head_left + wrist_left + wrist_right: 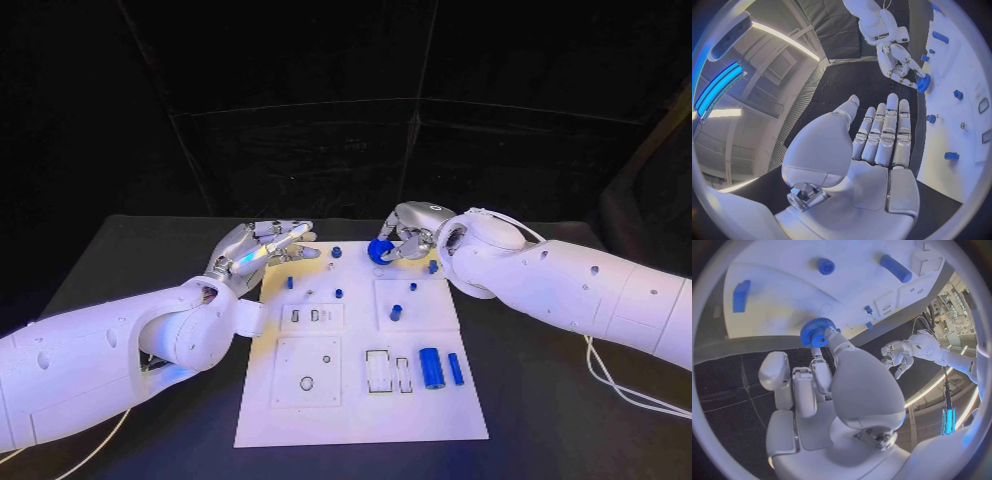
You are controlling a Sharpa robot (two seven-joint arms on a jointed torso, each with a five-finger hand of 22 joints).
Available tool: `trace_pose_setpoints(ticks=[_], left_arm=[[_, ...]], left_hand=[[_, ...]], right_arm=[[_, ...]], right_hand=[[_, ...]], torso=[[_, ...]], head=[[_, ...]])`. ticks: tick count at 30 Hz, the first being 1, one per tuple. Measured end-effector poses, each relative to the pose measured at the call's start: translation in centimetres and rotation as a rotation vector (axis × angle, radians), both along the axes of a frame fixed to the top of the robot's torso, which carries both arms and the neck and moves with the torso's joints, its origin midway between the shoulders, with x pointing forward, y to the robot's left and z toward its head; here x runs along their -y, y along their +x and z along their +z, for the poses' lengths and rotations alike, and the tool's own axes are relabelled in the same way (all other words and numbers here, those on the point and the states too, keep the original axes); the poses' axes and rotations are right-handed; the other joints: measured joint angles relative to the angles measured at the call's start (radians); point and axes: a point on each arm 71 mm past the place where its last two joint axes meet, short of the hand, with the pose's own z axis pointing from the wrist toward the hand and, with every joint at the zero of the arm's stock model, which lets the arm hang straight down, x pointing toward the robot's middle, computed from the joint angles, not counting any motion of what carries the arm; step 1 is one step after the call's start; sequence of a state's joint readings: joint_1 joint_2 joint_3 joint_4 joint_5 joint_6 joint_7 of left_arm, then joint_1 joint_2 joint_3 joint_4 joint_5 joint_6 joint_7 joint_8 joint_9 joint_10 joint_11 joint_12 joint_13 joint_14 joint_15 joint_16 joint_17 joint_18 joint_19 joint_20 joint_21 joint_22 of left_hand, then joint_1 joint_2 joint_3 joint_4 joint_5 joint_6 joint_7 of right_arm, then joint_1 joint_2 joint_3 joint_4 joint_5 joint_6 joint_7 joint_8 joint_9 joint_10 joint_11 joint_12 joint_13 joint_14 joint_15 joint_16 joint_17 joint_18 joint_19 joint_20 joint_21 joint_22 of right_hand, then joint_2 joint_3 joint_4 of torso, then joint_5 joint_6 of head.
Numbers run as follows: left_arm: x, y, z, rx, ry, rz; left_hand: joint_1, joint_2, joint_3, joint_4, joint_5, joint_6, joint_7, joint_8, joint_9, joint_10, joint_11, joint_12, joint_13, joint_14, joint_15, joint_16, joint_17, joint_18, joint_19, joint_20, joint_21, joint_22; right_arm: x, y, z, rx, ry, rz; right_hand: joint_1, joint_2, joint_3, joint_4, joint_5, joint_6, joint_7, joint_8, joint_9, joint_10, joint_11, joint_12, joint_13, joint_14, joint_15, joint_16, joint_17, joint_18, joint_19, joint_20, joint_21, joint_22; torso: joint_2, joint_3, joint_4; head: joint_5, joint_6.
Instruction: Assemble the parts on the task board
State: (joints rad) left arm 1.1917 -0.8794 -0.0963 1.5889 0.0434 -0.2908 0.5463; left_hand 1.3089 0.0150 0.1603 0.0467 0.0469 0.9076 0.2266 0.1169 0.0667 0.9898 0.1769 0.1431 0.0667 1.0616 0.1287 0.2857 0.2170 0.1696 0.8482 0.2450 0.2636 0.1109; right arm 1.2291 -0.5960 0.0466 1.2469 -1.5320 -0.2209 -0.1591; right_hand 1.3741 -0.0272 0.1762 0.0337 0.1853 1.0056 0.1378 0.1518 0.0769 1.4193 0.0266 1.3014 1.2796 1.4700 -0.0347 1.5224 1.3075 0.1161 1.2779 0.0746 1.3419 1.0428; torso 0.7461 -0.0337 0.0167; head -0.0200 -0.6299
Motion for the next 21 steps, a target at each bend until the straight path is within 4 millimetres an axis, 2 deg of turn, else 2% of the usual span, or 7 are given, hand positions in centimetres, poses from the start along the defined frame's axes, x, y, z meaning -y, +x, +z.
trace_pose_setpoints(ticks=[2, 7, 13, 21], left_arm=[[0.0, 0.0, 0.0, -0.002, -0.002, 0.001], [-0.1, 0.0, 0.0, -0.006, -0.005, 0.002], [0.0, 0.0, 0.0, -0.009, -0.007, 0.002], [0.1, 0.1, -0.1, -0.011, -0.008, 0.001]], left_hand=[[0.0, 0.0, 0.0, 0.0, 0.0, 0.0, 0.0, 0.0, 0.0, 0.0, 0.0, 0.0, 0.0, 0.0, 0.0, 0.0, 0.0, 0.0, 0.0, 0.0, 0.0, 0.0], [0.0, 0.0, 0.0, 0.0, 0.0, 0.0, 0.0, 0.0, 0.0, 0.0, 0.0, 0.0, 0.0, 0.0, 0.0, 0.0, 0.0, 0.0, 0.0, 0.0, 0.0, 0.0], [0.0, 0.0, 0.0, 0.0, 0.0, 0.0, 0.0, 0.0, 0.0, 0.0, 0.0, 0.0, 0.0, 0.0, 0.0, 0.0, 0.0, 0.0, 0.0, 0.0, 0.0, 0.0], [0.0, 0.0, 0.0, 0.0, 0.0, 0.0, 0.0, -0.004, 0.0, 0.0, 0.0, 0.0, 0.0, 0.0, 0.0, 0.0, 0.0, 0.0, 0.0, 0.0, 0.0, 0.0]], right_arm=[[-0.8, -0.5, 0.3, 0.01, 0.024, 0.019], [-3.1, -1.3, 0.8, 0.022, 0.07, 0.058], [-5.6, -1.5, 0.7, 0.022, 0.091, 0.082], [-7.4, -1.6, -0.6, -0.001, 0.088, 0.083]], right_hand=[[-0.021, -0.006, 0.01, 0.021, 0.01, 0.008, 0.001, 0.0, 0.0, 0.001, -0.001, 0.001, 0.0, 0.0, 0.0, 0.0, 0.0, 0.0, 0.0, 0.0, 0.0, 0.0], [-0.038, -0.012, 0.015, 0.039, 0.026, 0.01, 0.001, 0.001, 0.0, -0.004, 0.004, -0.001, -0.002, 0.0, 0.0, 0.0, 0.0, 0.0, 0.0, 0.0, 0.0, 0.0], [-0.038, -0.012, 0.015, 0.04, 0.026, 0.012, 0.003, -0.005, -0.005, -0.008, 0.008, -0.002, -0.005, 0.0, 0.0, 0.0, 0.0, 0.0, 0.0, 0.0, 0.0, 0.001], [-0.039, -0.014, 0.014, 0.04, 0.026, 0.012, 0.003, -0.01, -0.005, -0.01, 0.01, -0.013, -0.012, 0.0, 0.001, 0.0, 0.0, 0.0, 0.0, 0.0, 0.0, 0.001]], torso=[[0.0, 0.0, 0.0], [0.0, -0.0005, 0.0011], [0.0, -0.0007, 0.002], [0.002, -0.0006, 0.0024]], head=[[0.001, 0.0], [0.002, 0.002], [0.004, 0.001], [0.005, -0.002]])
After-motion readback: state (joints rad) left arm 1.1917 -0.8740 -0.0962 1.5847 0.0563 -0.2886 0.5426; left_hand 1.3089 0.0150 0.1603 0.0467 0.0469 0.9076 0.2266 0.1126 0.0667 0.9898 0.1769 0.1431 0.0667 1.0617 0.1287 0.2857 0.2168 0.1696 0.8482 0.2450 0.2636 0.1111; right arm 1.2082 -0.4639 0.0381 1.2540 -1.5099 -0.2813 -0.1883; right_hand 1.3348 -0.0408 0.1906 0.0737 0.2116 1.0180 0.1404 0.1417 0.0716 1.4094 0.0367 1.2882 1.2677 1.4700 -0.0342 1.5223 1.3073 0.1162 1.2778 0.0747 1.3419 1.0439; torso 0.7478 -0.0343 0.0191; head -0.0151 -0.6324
